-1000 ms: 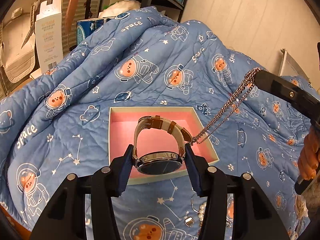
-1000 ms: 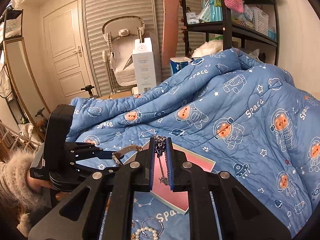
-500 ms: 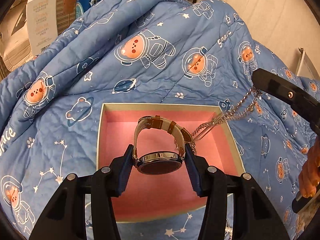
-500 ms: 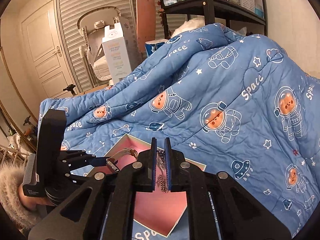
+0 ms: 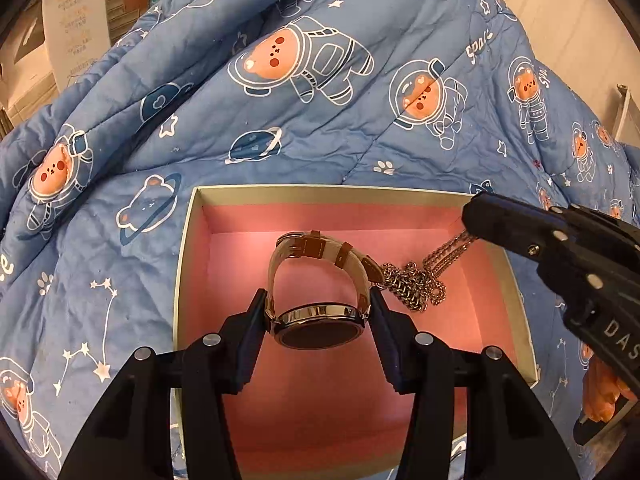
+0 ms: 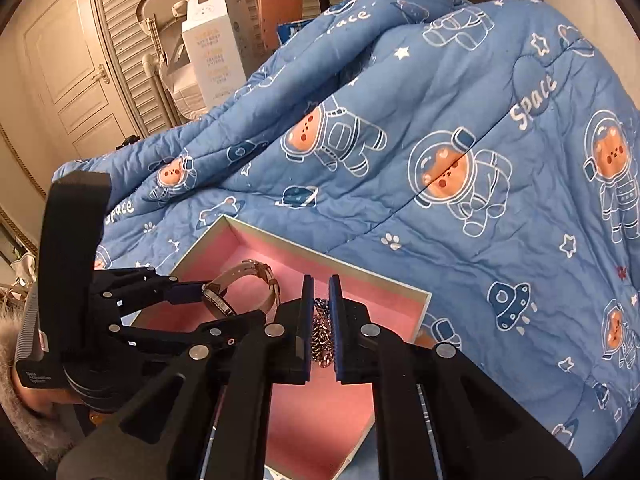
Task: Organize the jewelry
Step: 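Open the left tool to drop the watch while the right tool releases the chain in the box, then withdraw both tools from the box toward the remaining jewelry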
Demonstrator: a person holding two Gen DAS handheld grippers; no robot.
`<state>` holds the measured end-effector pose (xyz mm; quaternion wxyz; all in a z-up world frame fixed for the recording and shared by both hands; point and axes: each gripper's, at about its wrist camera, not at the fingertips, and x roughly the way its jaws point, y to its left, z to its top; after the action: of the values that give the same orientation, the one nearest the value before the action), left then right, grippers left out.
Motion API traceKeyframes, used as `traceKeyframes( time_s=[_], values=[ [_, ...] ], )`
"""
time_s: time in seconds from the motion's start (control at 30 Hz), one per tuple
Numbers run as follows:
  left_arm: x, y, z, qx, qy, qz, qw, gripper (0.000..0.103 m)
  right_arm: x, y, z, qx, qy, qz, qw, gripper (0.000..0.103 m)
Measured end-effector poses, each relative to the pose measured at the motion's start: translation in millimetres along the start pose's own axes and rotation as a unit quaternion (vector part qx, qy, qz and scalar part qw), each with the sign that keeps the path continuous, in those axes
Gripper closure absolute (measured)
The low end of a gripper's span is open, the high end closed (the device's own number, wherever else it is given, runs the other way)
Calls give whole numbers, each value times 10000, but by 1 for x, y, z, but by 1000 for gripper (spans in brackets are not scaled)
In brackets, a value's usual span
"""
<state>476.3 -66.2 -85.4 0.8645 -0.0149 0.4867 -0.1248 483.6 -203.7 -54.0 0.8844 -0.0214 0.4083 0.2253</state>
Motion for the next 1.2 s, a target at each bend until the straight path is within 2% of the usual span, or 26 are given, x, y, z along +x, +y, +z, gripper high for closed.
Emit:
traceKeyframes(
  time_s=[0.13,0.3,0.43,0.53,0.6,0.7,0.73,0.87,0.9,0.97,1.0,1.03,1.13,1.2],
  values=[
    [5,-3,5,91,42,55,9999,55,18,-1,-4,-81,258,-120,9996,95],
    [14,-13,7,516,114,377,9979,55,23,-9,-7,-30,335,-189,9993,95],
    [19,-14,7,687,185,490,9963,54,27,-7,-8,-173,456,-139,9987,95],
    [25,-19,7,979,269,698,9924,54,31,-4,-8,-257,519,-211,9981,95],
    [26,-22,8,979,277,730,9921,53,33,-2,-8,-286,557,-216,9978,95],
    [29,-26,8,1027,288,820,9909,46,36,1,-9,-342,599,-224,9974,95],
    [28,-28,8,1082,244,904,9897,41,37,2,-9,-391,620,-243,9970,95],
    [17,-34,8,1262,45,1013,9868,31,37,4,-10,-468,627,-288,9965,94],
    [14,-35,8,1323,-13,1057,9856,29,37,4,-9,-460,624,-293,9966,91],
    [6,-38,7,1512,-110,1185,9813,26,34,2,-8,-436,560,-335,9969,78],
    [3,-39,6,1609,-138,1224,9793,25,31,2,-7,-412,495,-336,9974,62],
    [-1,-40,5,1685,-179,1250,9776,24,28,1,-6,-391,402,-326,9979,51],
    [-18,-40,0,1763,-325,1325,9748,20,21,0,-3,-368,261,-363,9983,51],
    [-32,-29,-9,1682,-410,1333,9758,18,15,-3,-3,-285,194,-373,9987,51]
  ],
)
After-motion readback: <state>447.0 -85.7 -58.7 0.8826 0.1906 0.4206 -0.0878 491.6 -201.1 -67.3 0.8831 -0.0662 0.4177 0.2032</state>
